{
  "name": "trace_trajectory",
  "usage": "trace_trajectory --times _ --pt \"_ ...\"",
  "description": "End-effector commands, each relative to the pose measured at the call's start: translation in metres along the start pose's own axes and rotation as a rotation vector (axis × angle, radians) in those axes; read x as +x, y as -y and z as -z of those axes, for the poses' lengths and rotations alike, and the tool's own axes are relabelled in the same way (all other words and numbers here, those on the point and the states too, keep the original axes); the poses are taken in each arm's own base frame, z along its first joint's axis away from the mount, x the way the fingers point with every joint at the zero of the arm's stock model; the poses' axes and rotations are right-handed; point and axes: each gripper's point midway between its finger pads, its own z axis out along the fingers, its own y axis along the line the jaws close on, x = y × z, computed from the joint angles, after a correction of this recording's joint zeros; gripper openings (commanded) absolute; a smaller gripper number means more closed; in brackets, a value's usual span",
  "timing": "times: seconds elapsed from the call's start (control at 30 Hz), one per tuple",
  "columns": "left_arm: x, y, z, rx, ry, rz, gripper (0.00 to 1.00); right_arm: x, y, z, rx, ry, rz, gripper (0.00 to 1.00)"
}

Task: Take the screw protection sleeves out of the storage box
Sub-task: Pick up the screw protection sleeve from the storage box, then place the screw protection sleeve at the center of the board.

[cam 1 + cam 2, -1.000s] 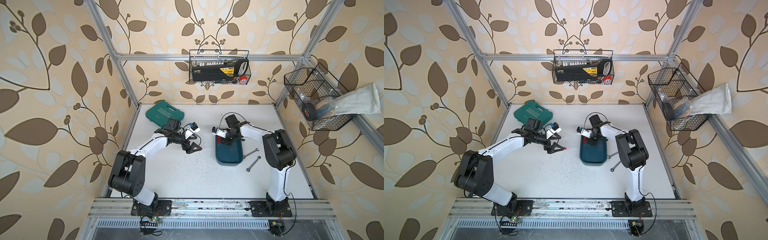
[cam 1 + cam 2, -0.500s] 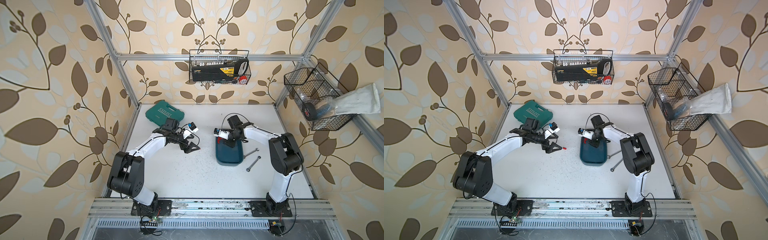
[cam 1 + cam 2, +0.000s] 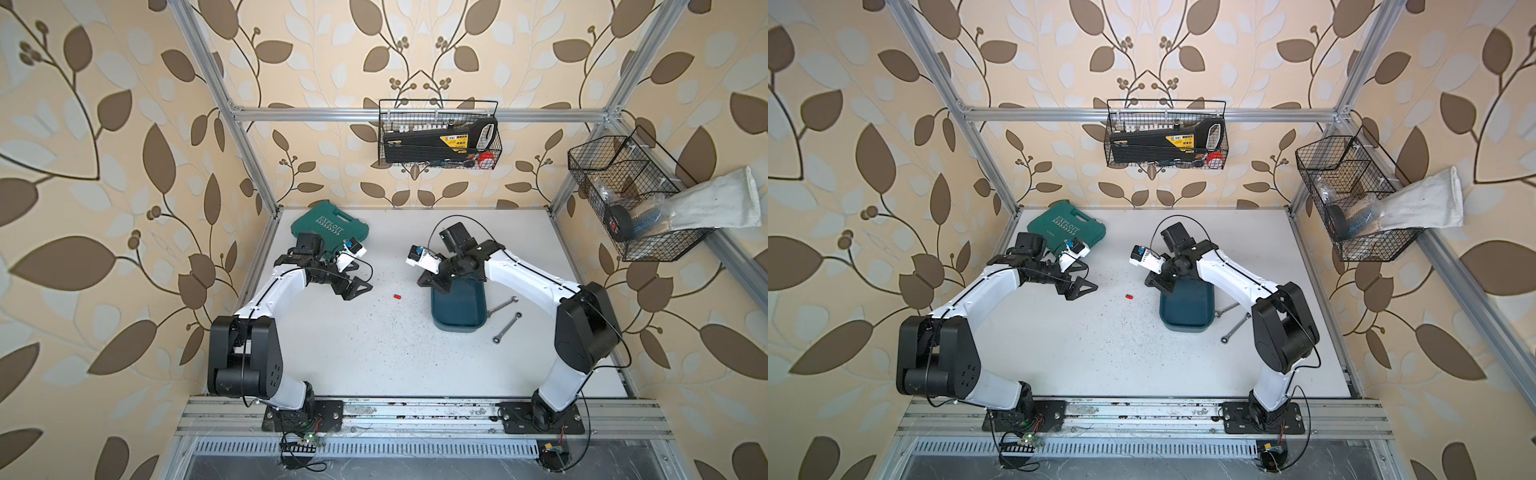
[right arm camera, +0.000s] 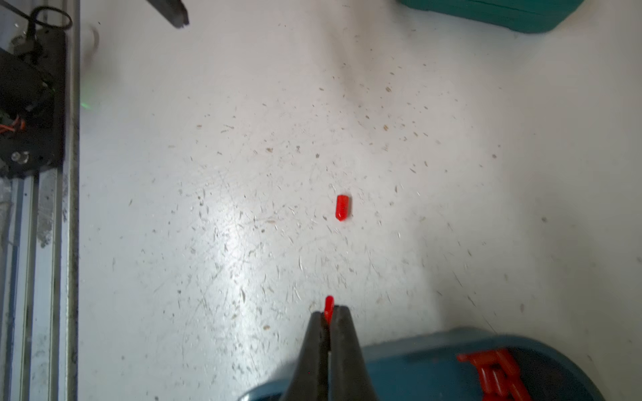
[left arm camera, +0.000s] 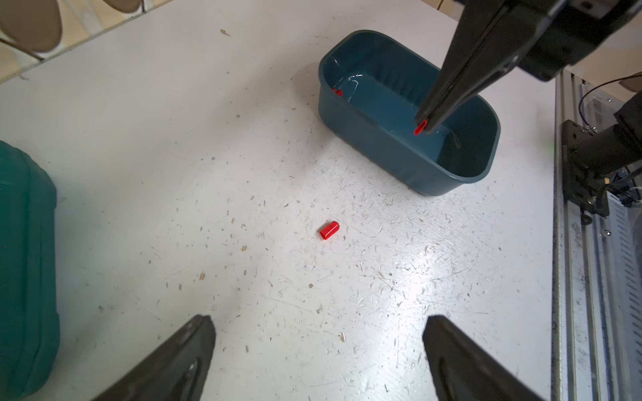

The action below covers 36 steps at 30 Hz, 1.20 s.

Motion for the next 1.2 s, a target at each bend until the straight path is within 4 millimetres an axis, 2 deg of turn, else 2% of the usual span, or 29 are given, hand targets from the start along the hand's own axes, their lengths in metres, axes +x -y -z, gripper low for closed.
trace_trajectory --times 0.0,0.17,0.3,0.5,0.67,0.87,1.03,1.17 --pt "-0.022 0.012 0.019 -0.004 0.052 -0.080 0.99 -0.010 0.007 -0.032 0.030 -0.009 -0.074 0.01" --pt "-0.024 0.014 0.021 -0.006 0.061 -0.083 0.99 -0.005 0.028 -0.077 0.104 -0.066 -0.146 0.02" --pt "-0.024 0.014 0.022 -0.007 0.063 -0.080 0.99 0.002 0.043 -0.098 0.145 -0.095 -0.191 0.03" --pt "-0.026 0.015 0.024 -0.008 0.067 -0.081 0.99 0.012 0.039 -0.115 0.088 -0.132 -0.219 0.13" --pt "-0.026 0.015 0.023 -0.002 0.070 -0.077 0.99 0.013 0.031 -0.116 0.041 -0.140 -0.226 0.23" --pt "-0.030 0.018 0.025 0.012 0.086 -0.062 0.99 -0.001 0.025 -0.091 -0.001 -0.104 -0.217 0.32" --pt "-0.042 0.013 0.025 0.008 0.121 0.002 0.99 -0.022 0.013 -0.037 -0.046 -0.028 -0.147 0.40" --pt "-0.054 0.004 0.021 -0.015 0.143 0.055 0.99 -0.013 0.015 0.010 -0.039 0.007 -0.118 0.43"
